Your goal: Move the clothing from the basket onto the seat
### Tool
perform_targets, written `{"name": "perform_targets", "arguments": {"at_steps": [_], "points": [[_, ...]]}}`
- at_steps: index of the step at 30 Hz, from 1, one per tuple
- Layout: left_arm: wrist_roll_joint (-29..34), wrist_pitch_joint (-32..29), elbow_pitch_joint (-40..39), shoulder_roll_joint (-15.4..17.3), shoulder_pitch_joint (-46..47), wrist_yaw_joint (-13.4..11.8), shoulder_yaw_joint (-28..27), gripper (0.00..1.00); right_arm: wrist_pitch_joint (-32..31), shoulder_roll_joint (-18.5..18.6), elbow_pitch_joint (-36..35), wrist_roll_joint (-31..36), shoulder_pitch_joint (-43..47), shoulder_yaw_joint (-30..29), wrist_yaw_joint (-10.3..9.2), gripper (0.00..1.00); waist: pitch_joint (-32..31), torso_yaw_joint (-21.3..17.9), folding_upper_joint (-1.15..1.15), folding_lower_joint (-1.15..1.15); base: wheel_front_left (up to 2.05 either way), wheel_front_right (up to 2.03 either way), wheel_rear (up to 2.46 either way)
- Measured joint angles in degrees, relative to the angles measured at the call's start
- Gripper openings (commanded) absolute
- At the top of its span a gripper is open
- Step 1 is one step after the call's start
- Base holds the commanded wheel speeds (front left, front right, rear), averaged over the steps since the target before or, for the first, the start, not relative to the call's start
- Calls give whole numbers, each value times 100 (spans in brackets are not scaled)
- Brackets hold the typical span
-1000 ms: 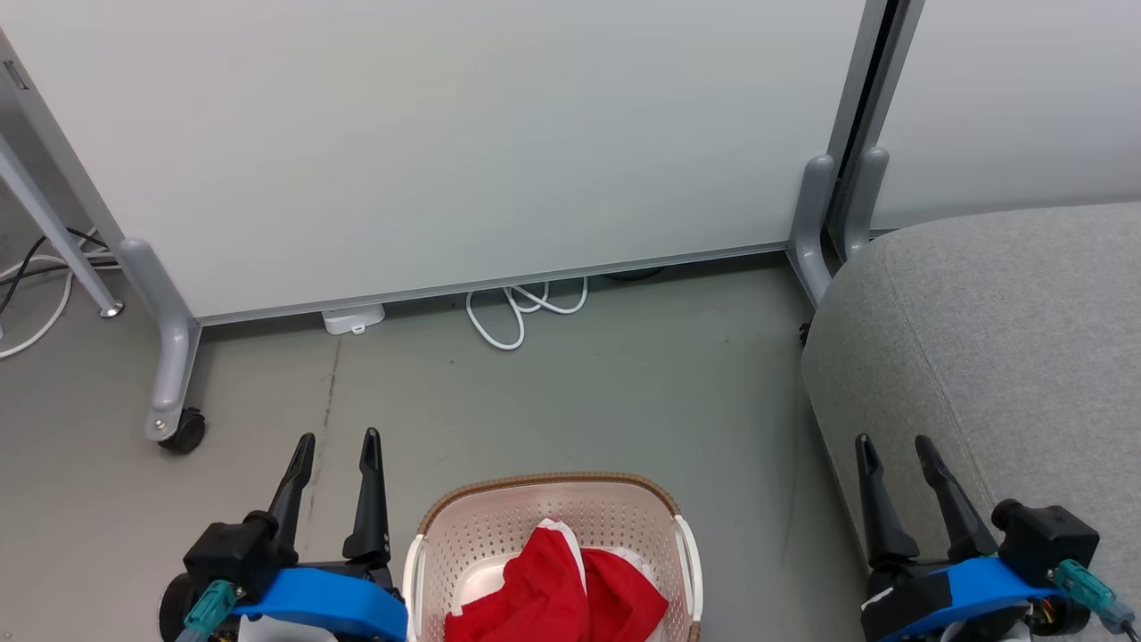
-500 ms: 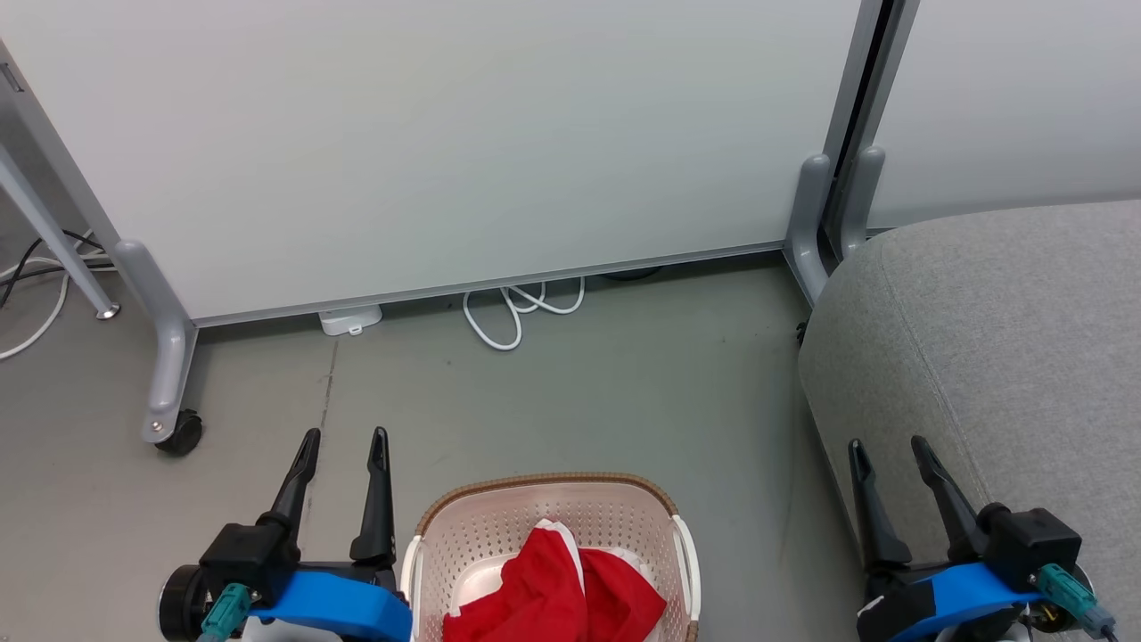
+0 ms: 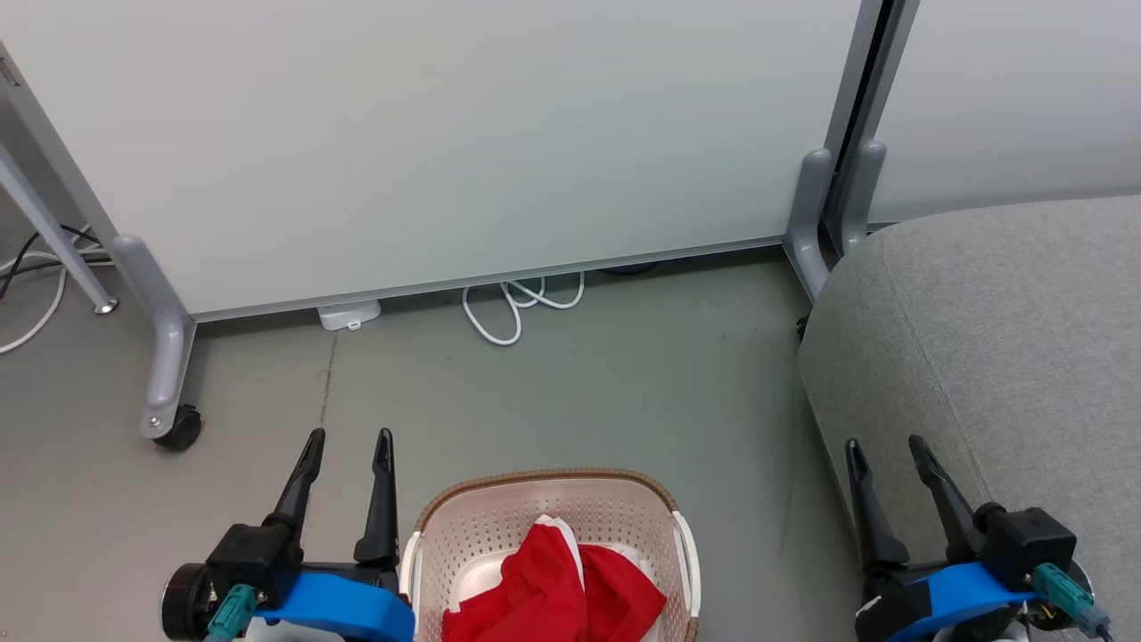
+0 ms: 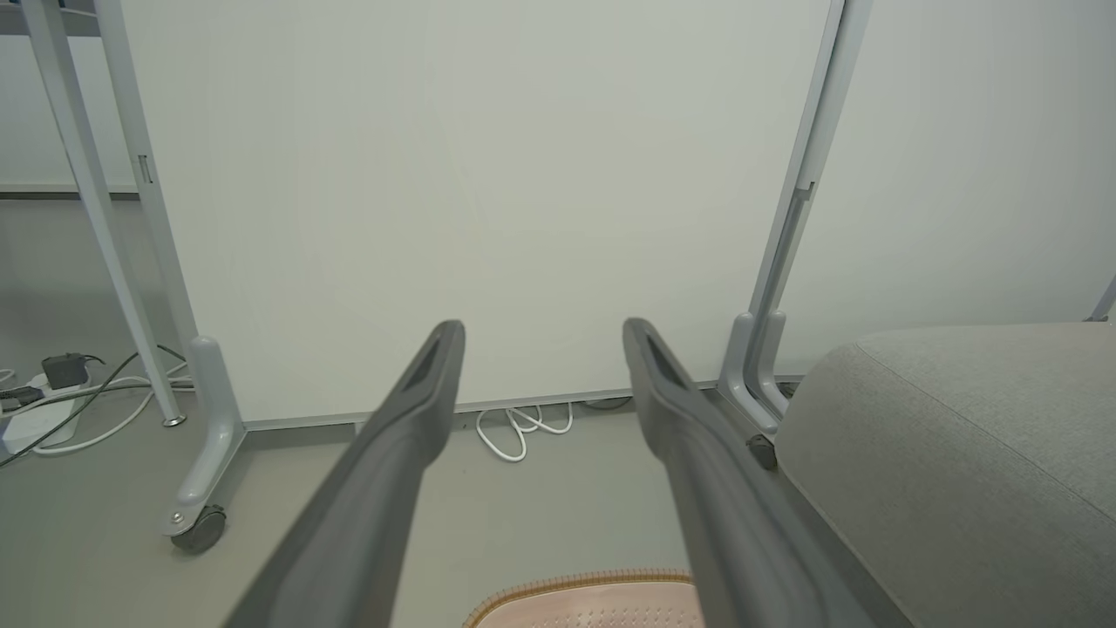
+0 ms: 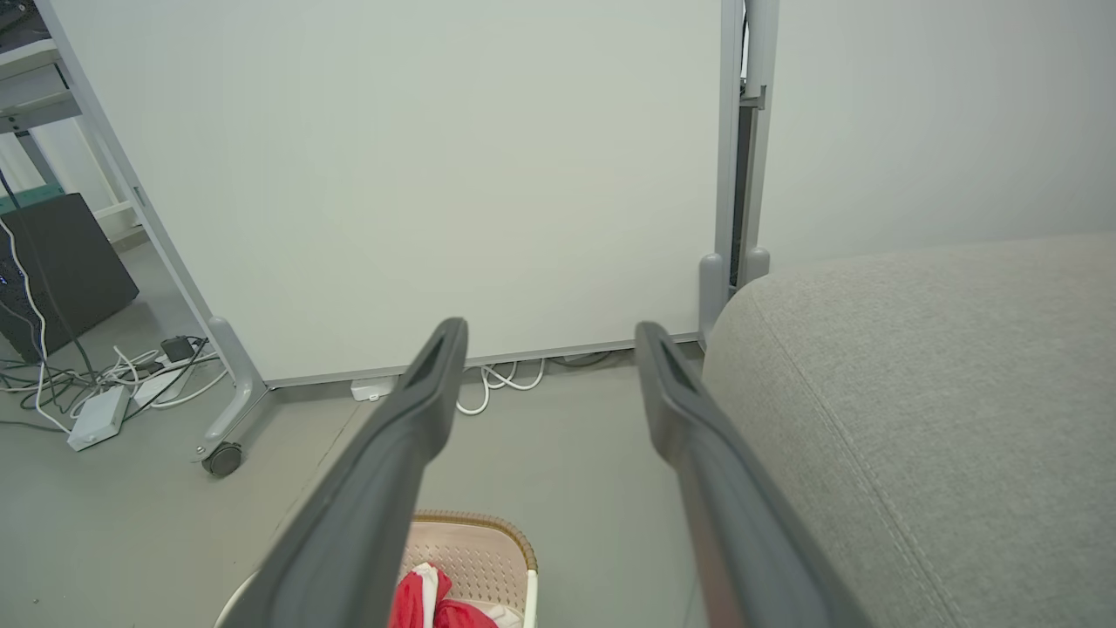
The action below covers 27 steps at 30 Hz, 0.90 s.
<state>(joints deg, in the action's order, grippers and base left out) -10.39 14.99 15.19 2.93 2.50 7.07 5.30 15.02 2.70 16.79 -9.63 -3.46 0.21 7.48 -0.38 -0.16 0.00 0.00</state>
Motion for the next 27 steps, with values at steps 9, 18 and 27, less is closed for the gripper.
{"name": "perform_targets", "arguments": {"at_steps": [9, 18, 27], "points": [[-20, 1, 49, 0, -1, 2, 18, 100, 0, 1, -24, -11, -9, 65, 0, 100, 55, -24, 0, 0, 0, 0, 0], [-73, 7, 446, -1, 156, 3, 25, 100, 1, 2, -177, -8, -317, 428, 1, 100, 491, -290, 0, 0, 0, 0, 0], [-127, 8, 1513, -4, 898, 5, 103, 100, 0, 9, -402, -11, -979, 765, 0, 100, 1341, -731, 0, 0, 0, 0, 0]]}}
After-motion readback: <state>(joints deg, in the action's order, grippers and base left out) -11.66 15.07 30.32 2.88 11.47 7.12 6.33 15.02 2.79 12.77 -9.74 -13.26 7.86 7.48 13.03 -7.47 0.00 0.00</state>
